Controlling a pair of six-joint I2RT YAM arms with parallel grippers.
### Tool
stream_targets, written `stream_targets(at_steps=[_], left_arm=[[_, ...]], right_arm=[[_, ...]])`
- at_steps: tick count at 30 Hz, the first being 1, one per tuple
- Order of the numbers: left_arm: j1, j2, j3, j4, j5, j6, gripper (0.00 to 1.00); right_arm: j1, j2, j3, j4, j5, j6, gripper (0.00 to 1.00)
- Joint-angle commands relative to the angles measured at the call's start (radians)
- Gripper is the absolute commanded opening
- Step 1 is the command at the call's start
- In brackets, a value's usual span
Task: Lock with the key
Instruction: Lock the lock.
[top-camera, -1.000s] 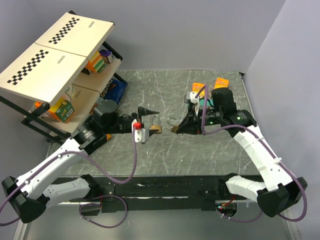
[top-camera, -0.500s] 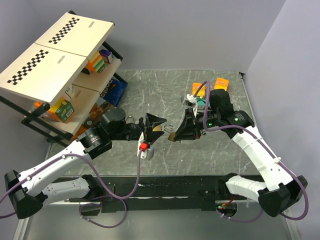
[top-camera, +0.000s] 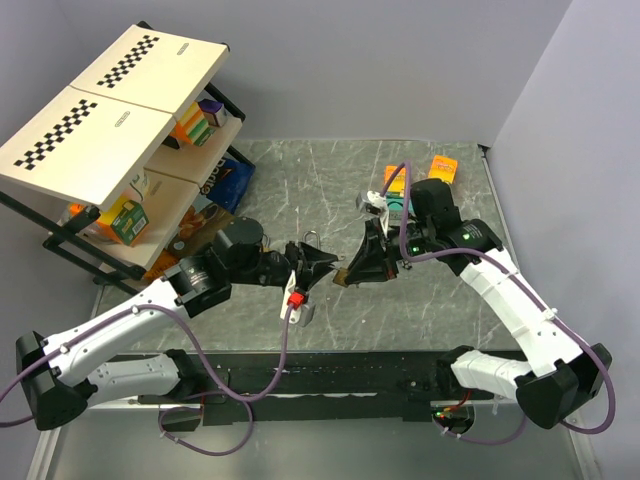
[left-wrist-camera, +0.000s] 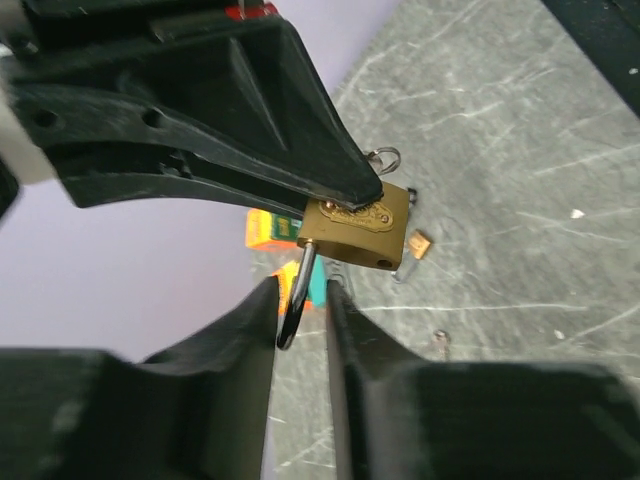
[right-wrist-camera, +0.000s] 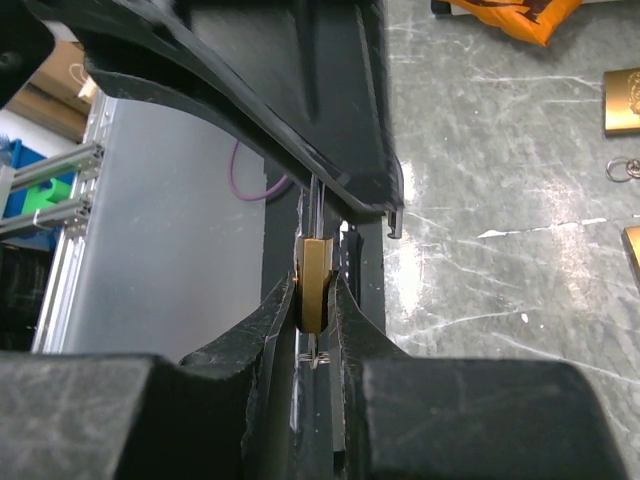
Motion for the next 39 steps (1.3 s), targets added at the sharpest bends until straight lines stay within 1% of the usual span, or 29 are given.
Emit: stream_targets(at_steps=[1,5,8,13,14,17,19,20,22,23,24,26,29,31,32,39], left_arm=[[-0.004,0.020,0.065,-0.024,-0.008,-0.010,0.26],[-0.004,0.029,0.087,-0.048,-0.011,-0.036,0.26],[-0.004,0.022,0.094,-0.071,0.000,-0.053,0.24],[-0.004,0.014,0.107,-0.111,0.026,-0.078,0.13],[-0.004,0.016,0.108,-0.114,0.029,-0.087,0.08],[-0.005,0.020,0.110,-0.101,0.026,-0.140,0.01],[-0.004,0.023,0.117,-0.091,0.027,-0.183,0.01],[-0.004,0.028,0.119,-0.087,0.026,-0.199,0.01],[0.001,0.036,0.137,-0.082,0.026,-0.266,0.01],[0.007,0.049,0.149,-0.088,0.037,-0.291,0.01],[0.022,0.056,0.171,-0.096,0.046,-0.336,0.01],[0.039,0.074,0.188,-0.110,0.070,-0.383,0.01],[0.077,0.088,0.219,-0.105,0.113,-0.501,0.01],[0.106,0.102,0.231,-0.098,0.156,-0.550,0.01],[0.117,0.106,0.248,-0.099,0.178,-0.606,0.01],[0.189,0.172,0.335,-0.130,0.325,-0.827,0.01]], right_arm=[[0.012,-0.006,0.053,-0.024,-0.010,-0.062,0.00],[0.017,0.000,0.072,-0.043,0.004,-0.086,0.00],[0.017,0.002,0.073,-0.050,0.021,-0.099,0.00],[0.017,0.002,0.069,-0.050,0.036,-0.109,0.00],[0.015,0.003,0.067,-0.049,0.036,-0.109,0.00],[0.017,0.003,0.072,-0.049,0.042,-0.114,0.00],[0.015,0.000,0.076,-0.043,0.050,-0.117,0.00],[0.015,0.002,0.081,-0.044,0.062,-0.120,0.10],[0.015,-0.005,0.088,-0.044,0.079,-0.131,0.37],[0.015,-0.006,0.093,-0.043,0.108,-0.134,0.59],[0.015,-0.014,0.095,-0.044,0.127,-0.140,0.67],[0.011,-0.021,0.102,-0.055,0.159,-0.157,0.78],[-0.006,-0.047,0.095,-0.046,0.197,-0.163,0.87],[-0.014,-0.070,0.084,-0.035,0.216,-0.166,0.90],[-0.017,-0.080,0.082,-0.029,0.222,-0.166,0.92],[-0.023,-0.135,0.058,0.045,0.277,-0.175,0.91]])
